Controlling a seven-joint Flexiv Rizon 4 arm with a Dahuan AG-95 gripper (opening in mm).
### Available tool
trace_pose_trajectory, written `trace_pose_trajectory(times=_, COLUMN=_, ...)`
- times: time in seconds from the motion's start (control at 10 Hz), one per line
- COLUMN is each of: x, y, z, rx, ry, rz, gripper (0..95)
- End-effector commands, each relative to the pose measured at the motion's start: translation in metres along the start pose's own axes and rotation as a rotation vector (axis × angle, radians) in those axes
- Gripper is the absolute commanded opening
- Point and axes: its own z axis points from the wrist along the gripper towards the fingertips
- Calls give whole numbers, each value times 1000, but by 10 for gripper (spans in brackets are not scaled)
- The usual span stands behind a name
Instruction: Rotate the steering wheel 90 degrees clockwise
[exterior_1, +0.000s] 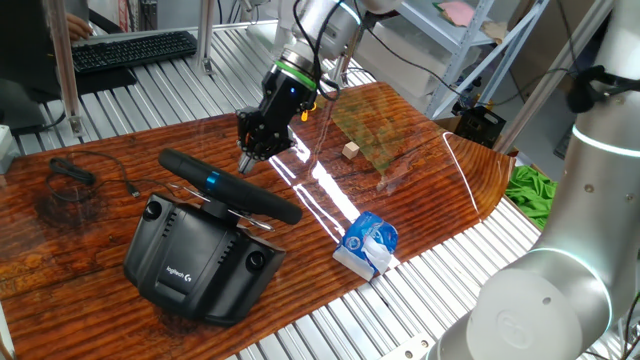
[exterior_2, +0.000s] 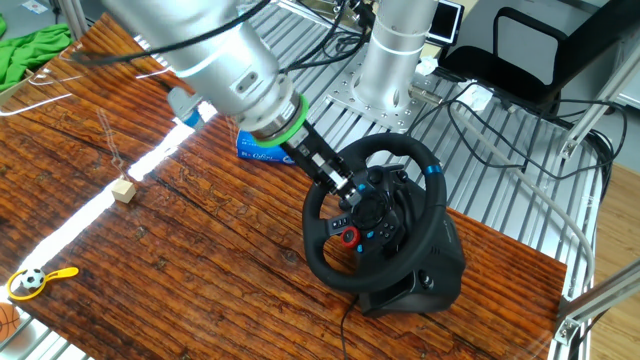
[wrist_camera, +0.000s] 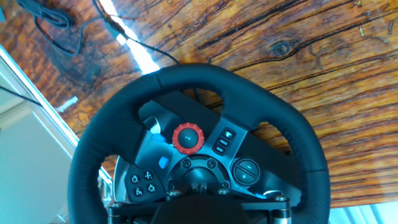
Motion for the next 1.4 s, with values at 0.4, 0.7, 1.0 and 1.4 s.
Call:
trace_pose_trajectory(times=0.4, x=0, y=-1, z=0, rx=13, ry=-8, rz=11, gripper=0)
trace_pose_trajectory(times=0.7, x=1, y=0, z=1, rx=-98, ry=66, rz=50, gripper=0)
trace_pose_trajectory(times=1.0, x=15, y=10, z=9, rx=-107, ry=67, rz=71, gripper=0)
trace_pose_trajectory(times=1.4, x=23, y=17, z=17, rx=-133, ry=66, rz=89, gripper=0)
